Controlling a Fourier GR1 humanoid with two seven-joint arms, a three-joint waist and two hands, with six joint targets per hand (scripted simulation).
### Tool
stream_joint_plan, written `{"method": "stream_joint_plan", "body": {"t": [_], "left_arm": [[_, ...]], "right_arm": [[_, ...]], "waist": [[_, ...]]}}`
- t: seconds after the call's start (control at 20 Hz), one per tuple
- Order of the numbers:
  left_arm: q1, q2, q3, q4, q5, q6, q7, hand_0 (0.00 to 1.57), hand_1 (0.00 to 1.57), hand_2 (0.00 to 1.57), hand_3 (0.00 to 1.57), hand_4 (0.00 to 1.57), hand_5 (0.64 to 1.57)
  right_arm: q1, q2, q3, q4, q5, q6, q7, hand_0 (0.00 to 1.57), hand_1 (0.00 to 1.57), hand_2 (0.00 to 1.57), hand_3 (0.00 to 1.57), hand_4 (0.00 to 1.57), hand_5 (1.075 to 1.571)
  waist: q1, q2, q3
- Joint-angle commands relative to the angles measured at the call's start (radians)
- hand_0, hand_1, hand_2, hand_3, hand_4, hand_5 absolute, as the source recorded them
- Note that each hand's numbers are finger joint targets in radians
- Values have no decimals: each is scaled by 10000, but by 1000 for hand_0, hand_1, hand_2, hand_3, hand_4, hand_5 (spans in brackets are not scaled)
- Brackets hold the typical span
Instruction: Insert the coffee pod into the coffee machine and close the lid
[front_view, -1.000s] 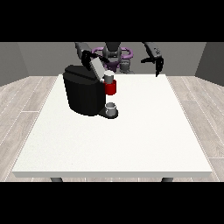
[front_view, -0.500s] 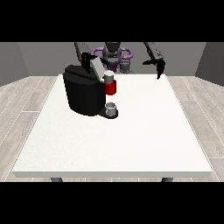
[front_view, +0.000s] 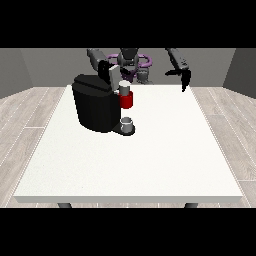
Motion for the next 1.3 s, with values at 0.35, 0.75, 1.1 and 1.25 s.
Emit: {"method": "stream_joint_plan", "body": {"t": [0.35, 0.75, 1.1, 1.25], "left_arm": [[-136, 166, -62, 165, 173, -316, 80, 0, 0, 0, 0, 366, 1571], [-1056, 485, 260, 1561, 34, -177, -969, 0, 0, 0, 0, 293, 1571], [-307, -266, -696, 1189, -532, -68, -1325, 0, 0, 0, 0, 302, 1571], [17, 104, -433, 1625, -331, -400, -1309, 0, 0, 0, 0, 168, 1571]], "right_arm": [[-1099, -40, 371, 1154, 734, -189, 281, 0, 0, 0, 0, 374, 1571], [-2797, 762, 1346, 964, 1626, -921, 1140, 0, 0, 0, 0, 383, 1571], [-2286, 768, 1775, 1270, 920, -842, 362, 0, 0, 0, 0, 440, 1571], [-1759, 769, 2410, 968, 439, -76, 553, 0, 0, 0, 0, 474, 1571]], "waist": [[725, 254, 41], [455, 555, 33], [909, 180, 38], [597, -405, 37]]}}
